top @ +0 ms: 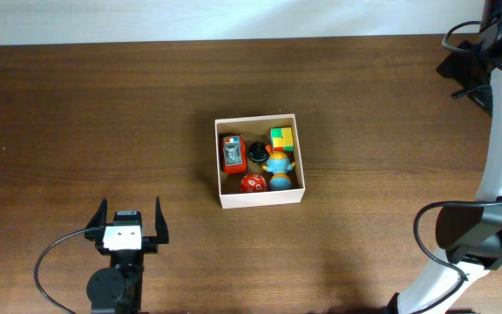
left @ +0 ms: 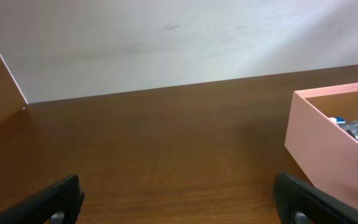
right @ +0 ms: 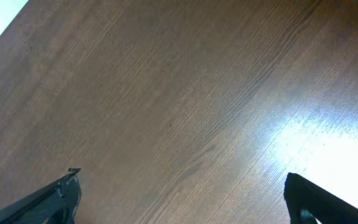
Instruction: Pack container
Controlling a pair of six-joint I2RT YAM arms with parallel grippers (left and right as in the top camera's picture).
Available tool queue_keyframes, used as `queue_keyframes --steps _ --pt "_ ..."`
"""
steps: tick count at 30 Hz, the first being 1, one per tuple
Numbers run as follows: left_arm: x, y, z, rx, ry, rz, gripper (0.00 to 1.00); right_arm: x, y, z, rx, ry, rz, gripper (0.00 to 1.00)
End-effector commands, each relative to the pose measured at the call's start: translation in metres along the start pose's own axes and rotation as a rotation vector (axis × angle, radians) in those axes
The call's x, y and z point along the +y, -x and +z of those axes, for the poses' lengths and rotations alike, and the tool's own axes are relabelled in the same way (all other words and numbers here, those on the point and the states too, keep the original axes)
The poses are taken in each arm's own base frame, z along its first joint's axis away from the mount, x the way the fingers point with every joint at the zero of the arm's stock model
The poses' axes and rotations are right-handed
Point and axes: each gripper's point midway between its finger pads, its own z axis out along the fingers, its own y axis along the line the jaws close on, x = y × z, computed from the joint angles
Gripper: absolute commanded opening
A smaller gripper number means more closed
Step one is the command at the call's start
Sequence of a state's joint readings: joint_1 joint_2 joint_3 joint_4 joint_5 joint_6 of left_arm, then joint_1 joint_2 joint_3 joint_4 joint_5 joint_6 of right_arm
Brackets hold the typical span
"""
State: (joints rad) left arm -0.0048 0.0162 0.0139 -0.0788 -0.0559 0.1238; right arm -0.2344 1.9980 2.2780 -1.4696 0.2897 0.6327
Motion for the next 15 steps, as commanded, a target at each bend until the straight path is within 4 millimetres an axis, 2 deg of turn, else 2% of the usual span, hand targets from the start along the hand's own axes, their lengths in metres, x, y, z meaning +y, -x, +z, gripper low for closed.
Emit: queue_keyframes --steps 1,15 --pt "-0.0026 0.0 -0.0003 -0.006 -0.013 0.028 0.99 -0.0016 0.0056 -0.0091 -0.026 0.011 0.022 0.99" --pt "-0.0036 0.0001 -0.0003 -0.007 -0.019 0.028 0.99 -0.0016 0.0056 -0.0091 -0.026 0.011 0.022 0.99"
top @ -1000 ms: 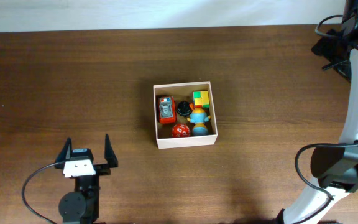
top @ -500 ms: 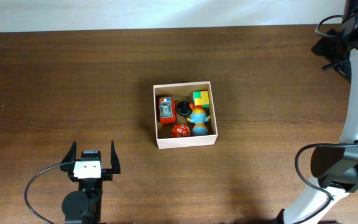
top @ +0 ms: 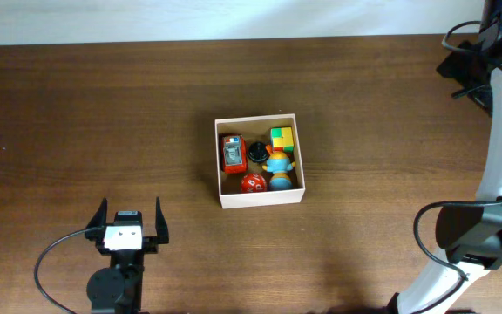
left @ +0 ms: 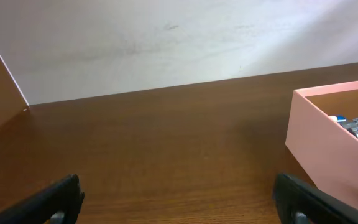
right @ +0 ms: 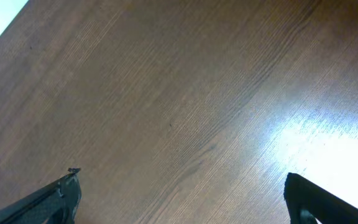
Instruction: Pack container
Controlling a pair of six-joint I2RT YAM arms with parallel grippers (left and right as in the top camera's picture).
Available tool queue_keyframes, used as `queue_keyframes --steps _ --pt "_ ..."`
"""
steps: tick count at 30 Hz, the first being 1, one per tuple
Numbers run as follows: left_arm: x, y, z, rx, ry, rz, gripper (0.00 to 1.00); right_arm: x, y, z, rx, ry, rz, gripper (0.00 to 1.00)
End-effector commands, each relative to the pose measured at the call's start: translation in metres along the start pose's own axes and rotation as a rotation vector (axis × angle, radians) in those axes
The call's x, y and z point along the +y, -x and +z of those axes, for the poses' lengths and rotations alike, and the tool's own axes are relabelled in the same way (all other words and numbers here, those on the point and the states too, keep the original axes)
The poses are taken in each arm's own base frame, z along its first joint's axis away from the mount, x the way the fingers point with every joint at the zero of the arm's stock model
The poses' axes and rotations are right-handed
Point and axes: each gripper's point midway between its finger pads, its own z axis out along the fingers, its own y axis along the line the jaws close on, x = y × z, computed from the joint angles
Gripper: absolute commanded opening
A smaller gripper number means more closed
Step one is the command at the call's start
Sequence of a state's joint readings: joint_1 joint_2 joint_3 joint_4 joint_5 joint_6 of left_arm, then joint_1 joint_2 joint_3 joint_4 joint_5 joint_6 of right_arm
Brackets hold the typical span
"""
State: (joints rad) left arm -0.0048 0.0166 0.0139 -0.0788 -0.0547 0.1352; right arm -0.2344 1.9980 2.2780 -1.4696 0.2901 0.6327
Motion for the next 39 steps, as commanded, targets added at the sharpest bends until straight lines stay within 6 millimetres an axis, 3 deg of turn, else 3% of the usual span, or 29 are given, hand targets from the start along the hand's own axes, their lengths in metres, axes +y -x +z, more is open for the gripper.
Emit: queue_keyframes --steps 1,24,27,31,35,39 --pt "-0.003 0.0 0.0 -0.008 -0.017 0.016 0.99 -0.002 0.006 -0.009 -0.026 0.011 0.022 0.99" --pt "-0.003 0.0 0.0 -0.008 -0.017 0.016 0.99 0.0 0.005 -0.008 -0.024 0.011 0.019 0.99" --pt "-0.003 0.0 0.0 -0.008 -0.017 0.016 0.99 -0.001 0.006 -0.015 -0.036 0.021 0.022 0.99" --pt "-0.003 0.0 0.0 -0.008 -0.017 0.016 0.99 -0.001 0.006 -0.05 -0.093 0.076 0.024 0.99" --pt "-0.003 0.0 0.0 -0.008 -0.017 0.016 0.99 -0.001 0.001 -0.101 -0.173 0.164 0.017 0.99" --pt "-0.003 0.0 0.0 -0.008 -0.017 0.016 0.99 0.005 -0.019 -0.161 -0.252 0.29 -0.024 0.99"
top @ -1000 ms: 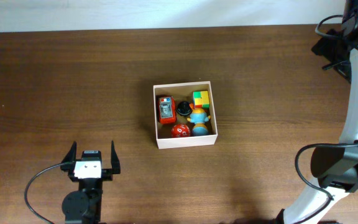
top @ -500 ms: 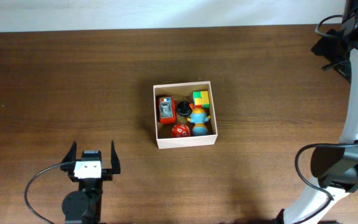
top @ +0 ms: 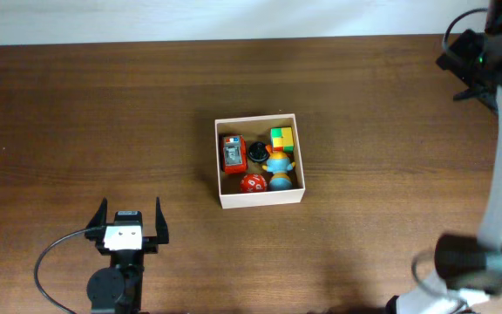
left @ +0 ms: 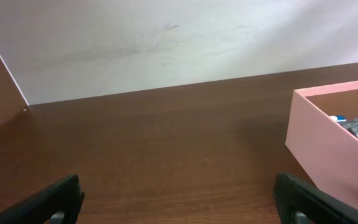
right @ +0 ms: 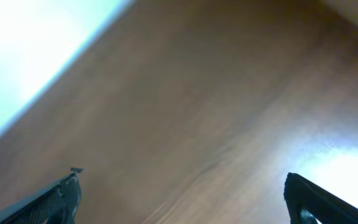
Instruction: Pack container
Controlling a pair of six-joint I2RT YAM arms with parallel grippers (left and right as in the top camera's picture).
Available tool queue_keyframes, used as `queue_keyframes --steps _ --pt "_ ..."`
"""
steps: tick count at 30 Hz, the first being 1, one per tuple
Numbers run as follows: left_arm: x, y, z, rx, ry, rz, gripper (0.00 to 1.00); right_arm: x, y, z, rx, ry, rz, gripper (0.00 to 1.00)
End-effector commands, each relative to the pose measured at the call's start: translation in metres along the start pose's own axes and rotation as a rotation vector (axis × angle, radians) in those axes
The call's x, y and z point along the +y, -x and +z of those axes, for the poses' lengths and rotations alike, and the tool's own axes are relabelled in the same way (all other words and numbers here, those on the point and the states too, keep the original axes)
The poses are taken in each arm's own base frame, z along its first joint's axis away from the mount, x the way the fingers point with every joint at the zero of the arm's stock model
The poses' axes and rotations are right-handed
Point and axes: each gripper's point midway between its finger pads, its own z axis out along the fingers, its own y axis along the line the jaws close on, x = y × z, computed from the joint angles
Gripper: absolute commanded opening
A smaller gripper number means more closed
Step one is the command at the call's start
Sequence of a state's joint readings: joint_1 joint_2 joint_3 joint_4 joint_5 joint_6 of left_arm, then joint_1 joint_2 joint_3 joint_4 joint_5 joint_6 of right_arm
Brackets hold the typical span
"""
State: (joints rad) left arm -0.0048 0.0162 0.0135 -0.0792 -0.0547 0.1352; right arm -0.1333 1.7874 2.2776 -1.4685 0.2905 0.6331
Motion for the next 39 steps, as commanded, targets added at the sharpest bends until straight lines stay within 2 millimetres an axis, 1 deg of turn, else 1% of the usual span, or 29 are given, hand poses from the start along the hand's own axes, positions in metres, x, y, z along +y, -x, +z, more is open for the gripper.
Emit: queue_keyframes --steps 1,2,3,4,6,7,9,11,12,15,17,20,23,26,29,34,36,39 --pt "-0.003 0.0 0.0 -0.008 -0.017 0.016 0.99 0.011 -0.004 -0.075 -0.111 0.148 -0.01 0.98" --pt "-0.003 0.0 0.0 -0.008 -0.017 0.016 0.99 0.015 -0.009 -0.088 -0.123 0.181 -0.025 0.99" --pt "-0.003 0.0 0.0 -0.008 -0.017 0.016 0.99 0.022 -0.018 -0.111 -0.141 0.24 -0.05 0.99" --pt "-0.003 0.0 0.0 -0.008 -0.017 0.016 0.99 0.025 -0.024 -0.124 -0.151 0.277 -0.067 0.99" --pt "-0.003 0.0 0.0 -0.008 -0.017 0.016 0.99 0.028 -0.037 -0.145 -0.158 0.334 -0.107 0.99" --pt "-0.003 0.0 0.0 -0.008 -0.017 0.016 0.99 0.024 -0.047 -0.161 -0.175 0.362 -0.131 0.99" --pt "-0.003 0.0 0.0 -0.008 -0.017 0.016 0.99 0.013 -0.059 -0.168 -0.172 0.373 -0.149 0.99" --pt "-0.003 0.0 0.0 -0.008 -0.017 0.016 0.99 0.0 -0.071 -0.164 -0.156 0.359 -0.159 0.99" --pt "-0.003 0.0 0.0 -0.008 -0.017 0.016 0.99 -0.008 -0.079 -0.158 -0.148 0.344 -0.162 0.99" --pt "-0.003 0.0 0.0 -0.008 -0.017 0.016 0.99 -0.023 -0.085 -0.14 -0.203 0.322 -0.132 0.99" --pt "-0.003 0.001 0.0 -0.008 -0.017 0.016 0.99 -0.022 -0.086 -0.128 -0.275 0.357 -0.142 0.99" --pt "-0.003 0.0 0.0 -0.008 -0.017 0.016 0.99 -0.014 -0.085 -0.122 -0.406 0.449 -0.171 0.99" --pt "-0.003 0.0 0.0 -0.008 -0.017 0.016 0.99 0.0 -0.092 -0.124 -0.534 0.591 -0.243 0.99" --pt "-0.003 0.0 0.0 -0.008 -0.017 0.016 0.99 0.005 -0.101 -0.127 -0.651 0.699 -0.279 0.99" --pt "-0.003 0.0 0.0 -0.008 -0.017 0.016 0.99 -0.003 -0.109 -0.119 -0.706 0.735 -0.258 0.99" --pt "-0.003 0.0 0.0 -0.008 -0.017 0.016 0.99 -0.026 -0.129 -0.088 -0.725 0.707 -0.238 0.99" --pt "-0.003 0.0 0.0 -0.008 -0.017 0.016 0.99 -0.034 -0.135 -0.079 -0.742 0.697 -0.225 0.99" --pt "-0.003 0.0 0.0 -0.008 -0.017 0.016 0.99 -0.039 -0.148 -0.071 -0.789 0.722 -0.251 0.99"
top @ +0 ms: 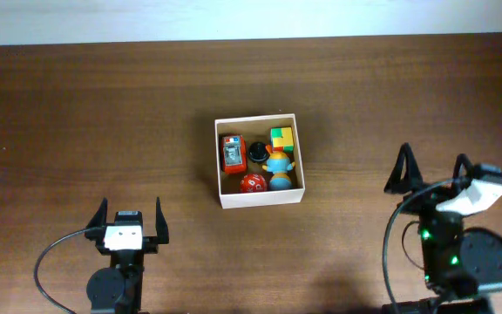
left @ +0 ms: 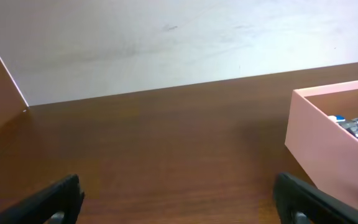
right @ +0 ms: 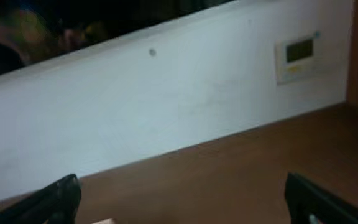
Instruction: Pack container
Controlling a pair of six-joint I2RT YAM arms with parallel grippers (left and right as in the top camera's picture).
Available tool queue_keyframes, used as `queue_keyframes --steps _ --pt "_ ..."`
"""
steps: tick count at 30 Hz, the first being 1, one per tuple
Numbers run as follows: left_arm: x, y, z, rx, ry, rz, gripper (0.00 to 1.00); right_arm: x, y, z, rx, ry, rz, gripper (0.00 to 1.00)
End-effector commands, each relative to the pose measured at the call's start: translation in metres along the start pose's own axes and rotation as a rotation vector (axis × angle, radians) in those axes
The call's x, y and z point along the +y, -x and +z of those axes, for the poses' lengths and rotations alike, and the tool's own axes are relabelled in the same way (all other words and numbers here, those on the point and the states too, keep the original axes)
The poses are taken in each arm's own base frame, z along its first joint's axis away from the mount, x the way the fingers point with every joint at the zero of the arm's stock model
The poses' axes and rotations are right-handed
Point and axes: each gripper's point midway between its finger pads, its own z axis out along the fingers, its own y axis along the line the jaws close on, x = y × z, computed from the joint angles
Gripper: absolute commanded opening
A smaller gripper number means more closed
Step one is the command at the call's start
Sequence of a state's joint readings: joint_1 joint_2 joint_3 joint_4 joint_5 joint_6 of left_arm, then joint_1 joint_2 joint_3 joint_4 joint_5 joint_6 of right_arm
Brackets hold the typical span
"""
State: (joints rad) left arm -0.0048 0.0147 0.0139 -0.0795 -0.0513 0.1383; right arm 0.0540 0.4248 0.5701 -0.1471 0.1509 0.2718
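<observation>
A pale open box (top: pixel 261 200) stands mid-table. In it lie a red toy car (top: pixel 232 153), a yellow-green cube (top: pixel 281 137), a blue-orange figure (top: pixel 278 164), a red ball (top: pixel 251 183) and a small black piece (top: pixel 258 152). My left gripper (top: pixel 130 206) sits open near the front left, well short of the box; in its wrist view the box wall (left: pixel 325 152) shows at the right. My right gripper (top: pixel 431 158) is open at the front right, also apart from the box. Nothing is between the fingers of either one.
The brown table (top: pixel 103 105) runs back to a white wall (left: pixel 166 43). The right wrist view faces that wall, where a small panel (right: pixel 298 57) hangs. Both arm bases and their cables (top: pixel 52 253) sit at the front edge.
My right arm stood stretched up at the far right corner; now it is folded low at the front right, gripper open and facing the back wall. The left arm and the box have not moved.
At the two oldest moments my right arm reached high over the far right corner, its camera looking down on bare table. Then that view was blurred and tilted. Now the arm sits low at the front right. The left gripper stayed open and the box contents stayed unchanged.
</observation>
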Motion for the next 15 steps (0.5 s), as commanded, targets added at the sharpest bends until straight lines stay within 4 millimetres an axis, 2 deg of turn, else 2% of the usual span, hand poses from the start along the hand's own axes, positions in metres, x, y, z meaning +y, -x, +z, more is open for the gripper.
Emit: queue_keyframes --steps 1,6,10,15 --pt "-0.003 0.0 0.0 -0.006 -0.014 0.013 0.99 0.001 -0.015 -0.008 -0.052 0.06 -0.058 0.99" --pt "-0.003 0.0 0.0 -0.006 -0.014 0.013 0.99 -0.004 -0.04 -0.013 -0.145 0.099 -0.066 0.99" --pt "-0.003 0.0 0.0 -0.006 -0.014 0.013 0.99 -0.013 -0.074 -0.013 -0.125 0.097 -0.068 0.99" --pt "-0.003 0.0 0.0 -0.006 -0.014 0.013 0.99 -0.019 -0.095 -0.013 -0.109 0.094 -0.07 0.99"
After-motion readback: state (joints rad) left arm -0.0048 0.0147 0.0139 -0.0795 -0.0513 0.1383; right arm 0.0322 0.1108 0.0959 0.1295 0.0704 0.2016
